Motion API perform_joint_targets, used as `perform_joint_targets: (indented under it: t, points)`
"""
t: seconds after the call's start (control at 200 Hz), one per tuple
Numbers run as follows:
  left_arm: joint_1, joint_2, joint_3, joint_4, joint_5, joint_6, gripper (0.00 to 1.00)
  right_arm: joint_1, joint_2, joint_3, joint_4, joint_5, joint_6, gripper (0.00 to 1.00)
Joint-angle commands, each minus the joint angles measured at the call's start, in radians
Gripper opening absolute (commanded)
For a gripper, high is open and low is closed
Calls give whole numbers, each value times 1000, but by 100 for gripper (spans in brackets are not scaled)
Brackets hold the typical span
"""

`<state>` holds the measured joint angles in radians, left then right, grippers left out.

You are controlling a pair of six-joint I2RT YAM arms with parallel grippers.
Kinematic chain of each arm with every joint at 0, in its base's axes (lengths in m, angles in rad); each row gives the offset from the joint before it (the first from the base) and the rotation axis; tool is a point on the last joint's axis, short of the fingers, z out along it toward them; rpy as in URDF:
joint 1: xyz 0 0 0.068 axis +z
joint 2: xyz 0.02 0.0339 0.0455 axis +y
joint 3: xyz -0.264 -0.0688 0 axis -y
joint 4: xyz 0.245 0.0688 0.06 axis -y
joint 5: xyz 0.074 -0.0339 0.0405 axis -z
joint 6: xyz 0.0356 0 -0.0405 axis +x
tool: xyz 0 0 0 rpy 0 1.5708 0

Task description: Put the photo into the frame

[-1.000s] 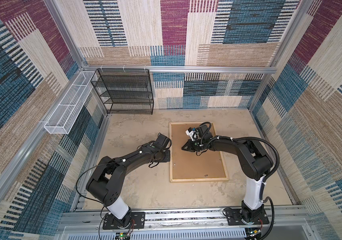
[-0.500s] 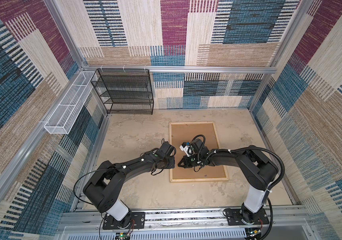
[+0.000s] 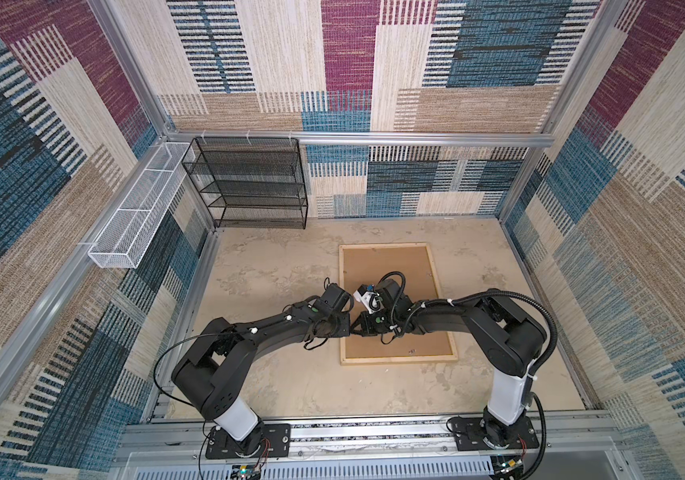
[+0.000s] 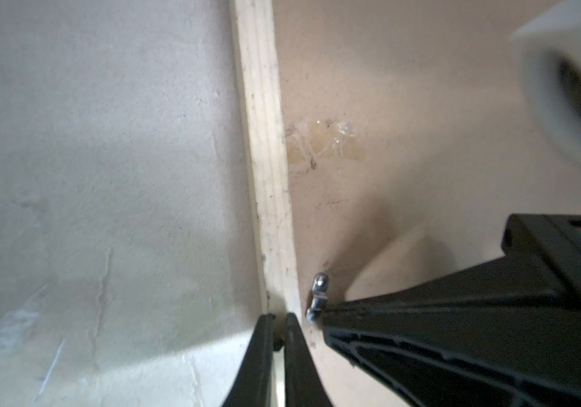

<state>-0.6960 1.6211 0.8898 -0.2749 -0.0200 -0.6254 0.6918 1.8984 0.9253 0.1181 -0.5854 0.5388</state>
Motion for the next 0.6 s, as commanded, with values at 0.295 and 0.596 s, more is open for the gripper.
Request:
perform_joint_targets:
  t: [0.295, 0.596]
  points:
    - [-7, 8, 9, -11, 16, -20, 12, 5, 50, -1, -1, 109, 35, 0]
    - [-8, 9, 26, -19, -4, -11, 21, 12, -31, -46, -17, 108, -4, 0]
